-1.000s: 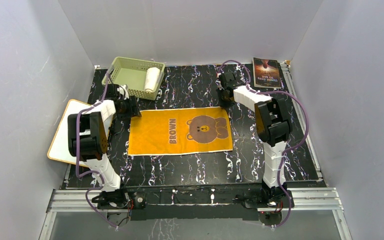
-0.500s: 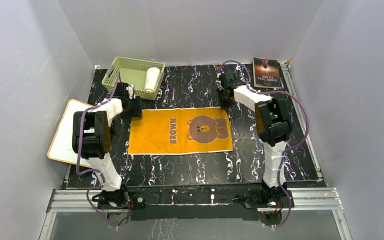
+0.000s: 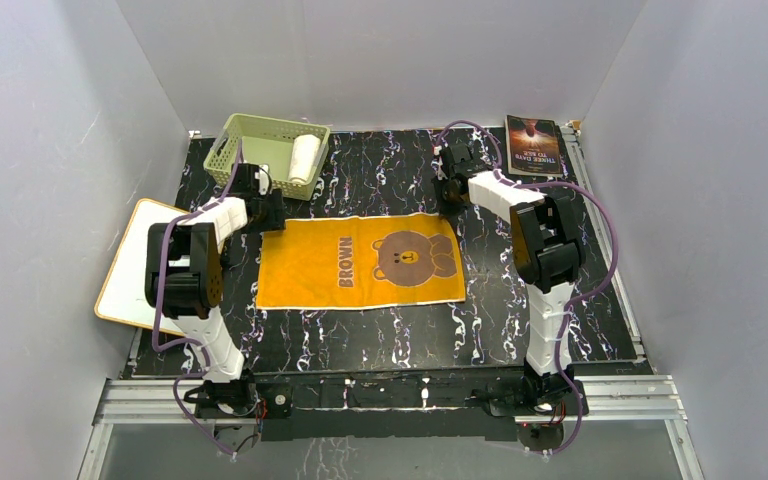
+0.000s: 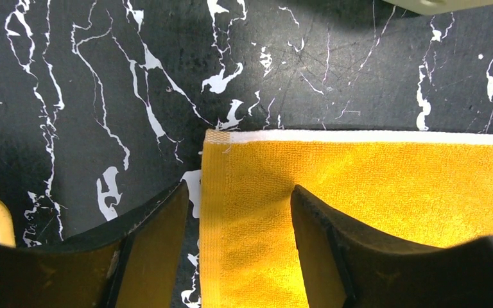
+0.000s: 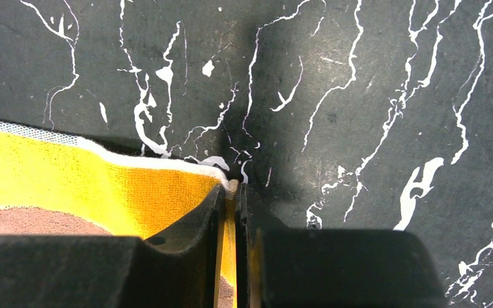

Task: Roll the towels
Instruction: Fold the towel at the center of the board.

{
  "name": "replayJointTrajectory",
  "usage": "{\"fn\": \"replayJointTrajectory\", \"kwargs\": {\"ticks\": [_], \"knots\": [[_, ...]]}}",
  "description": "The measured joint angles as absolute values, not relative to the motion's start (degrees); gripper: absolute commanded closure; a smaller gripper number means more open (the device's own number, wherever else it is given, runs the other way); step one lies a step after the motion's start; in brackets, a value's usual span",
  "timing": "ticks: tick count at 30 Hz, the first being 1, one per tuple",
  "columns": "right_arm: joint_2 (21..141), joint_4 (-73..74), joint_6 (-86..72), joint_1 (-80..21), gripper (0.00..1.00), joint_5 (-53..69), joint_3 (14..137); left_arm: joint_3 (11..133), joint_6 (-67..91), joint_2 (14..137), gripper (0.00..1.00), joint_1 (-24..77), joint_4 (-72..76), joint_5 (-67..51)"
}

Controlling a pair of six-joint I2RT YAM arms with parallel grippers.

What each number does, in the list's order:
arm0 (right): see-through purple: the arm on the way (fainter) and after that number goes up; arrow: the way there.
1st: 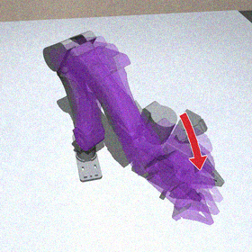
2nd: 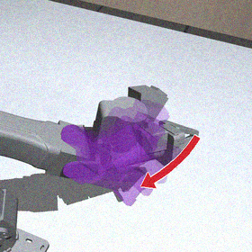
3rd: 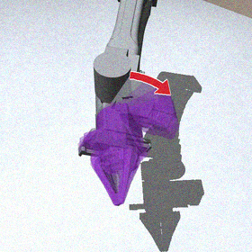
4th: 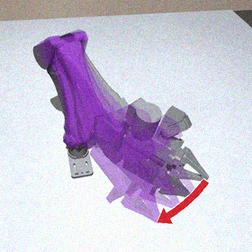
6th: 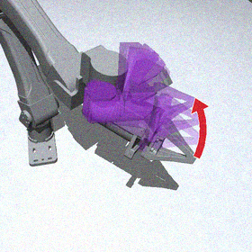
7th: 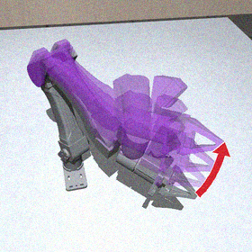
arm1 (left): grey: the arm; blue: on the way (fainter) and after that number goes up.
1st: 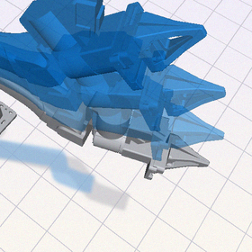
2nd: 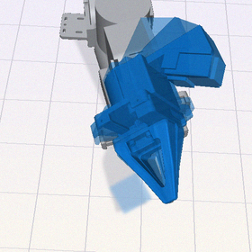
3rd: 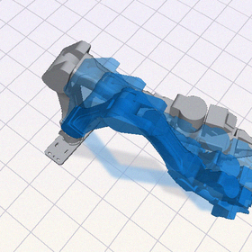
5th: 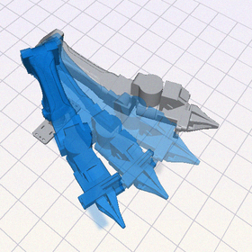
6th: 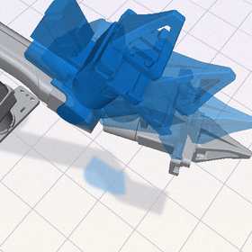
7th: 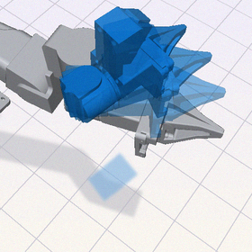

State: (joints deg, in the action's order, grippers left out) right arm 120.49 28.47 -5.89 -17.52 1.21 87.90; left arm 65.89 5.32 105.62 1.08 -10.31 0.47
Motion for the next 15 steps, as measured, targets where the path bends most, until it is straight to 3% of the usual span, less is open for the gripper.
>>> {"fn": "replayJointTrajectory", "kwargs": {"ticks": [15], "knots": [[120.49,25.69,-6.07,-17.45,1.00,4.62,86.85,66.13,3.84,107.18,0.68,0.97,-8.49,1.69]]}}
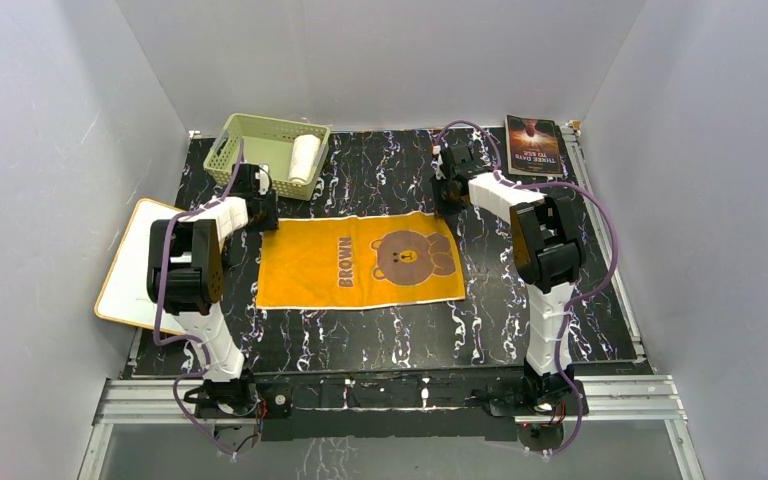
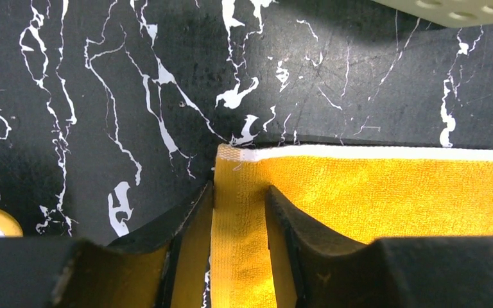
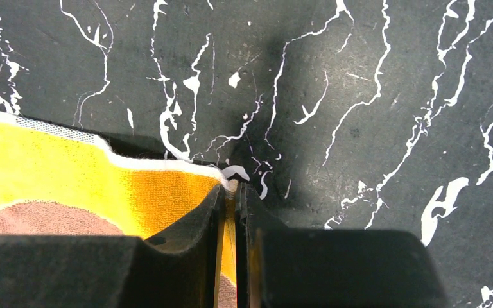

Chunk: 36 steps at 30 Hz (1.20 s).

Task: Roll the towels
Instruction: Fold the towel at the center of the board.

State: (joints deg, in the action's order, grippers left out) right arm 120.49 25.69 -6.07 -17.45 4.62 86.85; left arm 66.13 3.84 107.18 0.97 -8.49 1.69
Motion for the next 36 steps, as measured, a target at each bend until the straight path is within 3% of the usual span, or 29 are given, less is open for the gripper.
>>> {"fn": "replayJointTrajectory", "kwargs": {"ticks": [1,3,4,26,36], "knots": [[120.46,25.41,-6.11,-17.45,1.00,4.93,86.78,66.30,3.79,107.35,0.73,0.97,-8.38,1.72],[120.46,25.23,-6.13,-17.41,1.00,5.39,86.78,66.83,3.79,107.79,0.97,0.95,-8.36,1.74],[120.46,25.21,-6.13,-17.39,1.00,5.58,86.78,67.26,3.70,108.16,1.00,0.93,-8.32,1.72],[120.38,23.22,-10.55,-14.52,1.00,5.17,90.32,70.15,4.25,109.36,1.00,-1.52,-5.82,-1.76],[115.72,19.25,-10.04,-10.92,1.00,8.29,87.99,58.85,4.56,96.86,1.00,-2.17,7.25,-12.56]]}}
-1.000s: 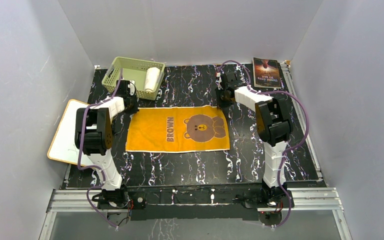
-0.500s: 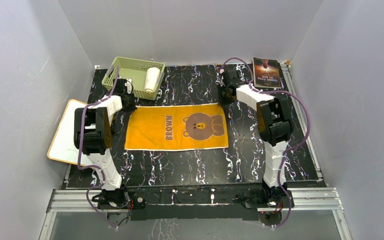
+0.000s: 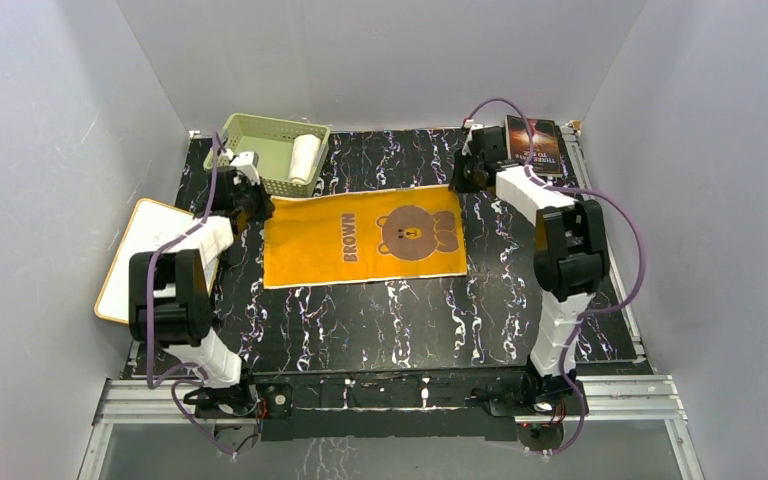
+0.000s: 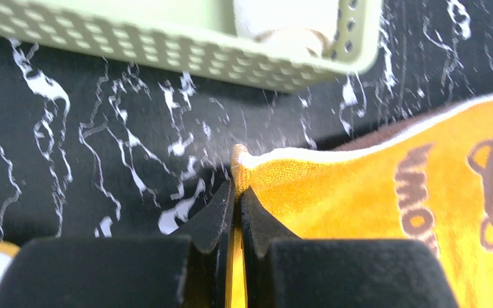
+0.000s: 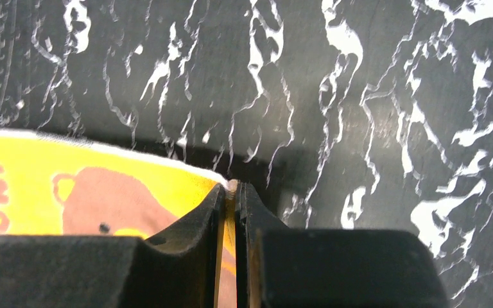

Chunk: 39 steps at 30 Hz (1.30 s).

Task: Roll the towels
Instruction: Fold the towel at the center of the board.

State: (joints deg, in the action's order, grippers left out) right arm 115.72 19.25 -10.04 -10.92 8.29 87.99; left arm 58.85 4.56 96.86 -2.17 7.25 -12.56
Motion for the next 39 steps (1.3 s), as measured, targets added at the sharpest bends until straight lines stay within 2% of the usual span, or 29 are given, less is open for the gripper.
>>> {"fn": "replayJointTrajectory", "kwargs": {"ticks": [8,20,22,25,26,27,28,29,31,32,33,36,39], "knots": [[98.35,15.20,-13.17,-11.20,1.00,11.70,67.29,43.88,6.15,86.30,1.00,-2.68,13.04,-15.99],[87.48,16.40,-13.91,-11.20,1.00,11.86,53.47,36.42,9.17,76.75,1.00,-3.01,8.14,-14.90],[85.86,16.69,-14.22,-11.20,0.89,12.01,51.66,36.38,9.34,76.16,1.00,-3.31,6.98,-15.29],[83.37,16.97,-15.11,-11.20,0.85,12.16,49.32,36.18,9.98,75.96,1.00,-3.55,5.56,-16.21],[82.26,17.06,-15.38,-11.20,0.84,12.03,48.31,35.83,10.24,75.79,0.92,-3.57,5.17,-16.56],[81.34,17.12,-15.44,-11.20,0.81,11.86,47.57,35.42,10.61,75.42,0.81,-3.62,4.56,-16.93],[80.18,17.28,-15.59,-11.20,0.75,11.66,46.63,34.94,11.03,74.78,0.71,-3.64,3.88,-17.30],[78.91,17.67,-15.84,-11.20,0.63,11.42,45.69,34.59,11.25,74.11,0.63,-3.64,3.40,-17.65],[76.40,18.37,-16.53,-11.20,0.46,10.83,44.16,33.80,12.45,71.79,0.50,-3.64,2.24,-18.72],[75.16,18.61,-16.84,-11.20,0.42,10.50,43.55,33.61,12.86,70.32,0.36,-3.64,1.50,-19.20],[73.87,18.87,-17.06,-11.20,0.37,10.22,42.96,33.58,13.19,68.79,0.29,-3.64,0.75,-19.62],[69.65,19.03,-17.93,-11.25,0.31,8.95,41.52,33.58,13.80,63.35,0.24,-3.64,-0.82,-20.12],[65.32,17.80,-19.05,-11.25,0.35,7.05,41.32,33.76,14.02,59.46,0.23,-3.64,-1.89,-19.11]]}}
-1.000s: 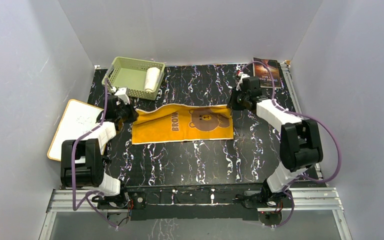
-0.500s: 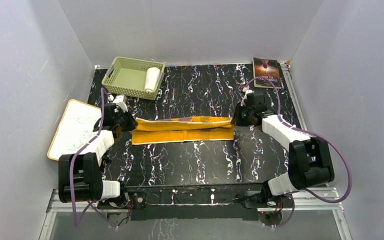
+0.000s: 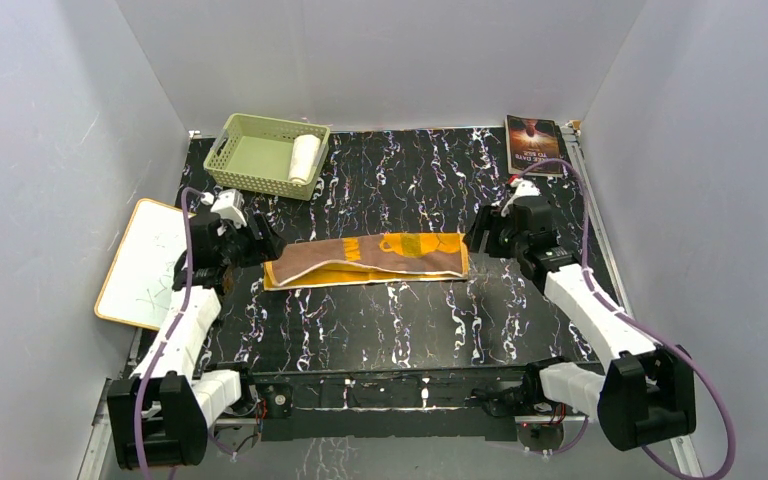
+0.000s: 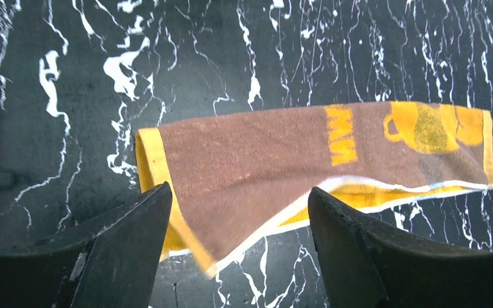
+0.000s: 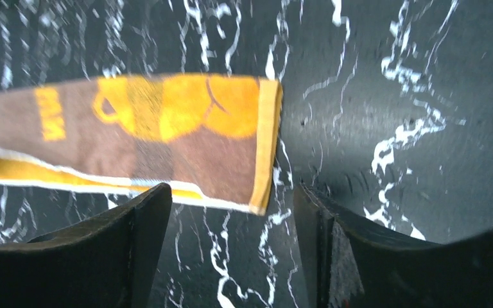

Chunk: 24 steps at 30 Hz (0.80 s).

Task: Roll the towels
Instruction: Fold the towel at the center of the board.

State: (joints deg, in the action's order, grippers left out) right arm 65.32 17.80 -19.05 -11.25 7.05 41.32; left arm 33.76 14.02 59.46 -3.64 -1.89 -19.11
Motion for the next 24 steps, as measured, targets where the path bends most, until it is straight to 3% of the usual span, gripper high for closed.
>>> {"fn": "replayJointTrajectory", "kwargs": {"ticks": [5,13,19,24], "knots": [[67.92,14.22,-20.25,-11.40,0.50,5.85,44.86,38.20,13.98,62.76,0.28,-3.64,-3.01,-17.39],[86.04,15.55,-19.38,-14.74,0.48,8.82,56.73,53.39,14.11,88.16,0.27,-5.39,-16.84,-16.91],[88.25,17.80,-18.15,-16.08,0.48,11.75,56.86,50.54,14.02,89.06,0.28,-8.80,-25.17,-18.41],[89.06,18.15,-17.39,-16.08,0.48,13.28,56.86,49.91,13.52,89.17,0.40,-8.99,-25.41,-20.16]]}}
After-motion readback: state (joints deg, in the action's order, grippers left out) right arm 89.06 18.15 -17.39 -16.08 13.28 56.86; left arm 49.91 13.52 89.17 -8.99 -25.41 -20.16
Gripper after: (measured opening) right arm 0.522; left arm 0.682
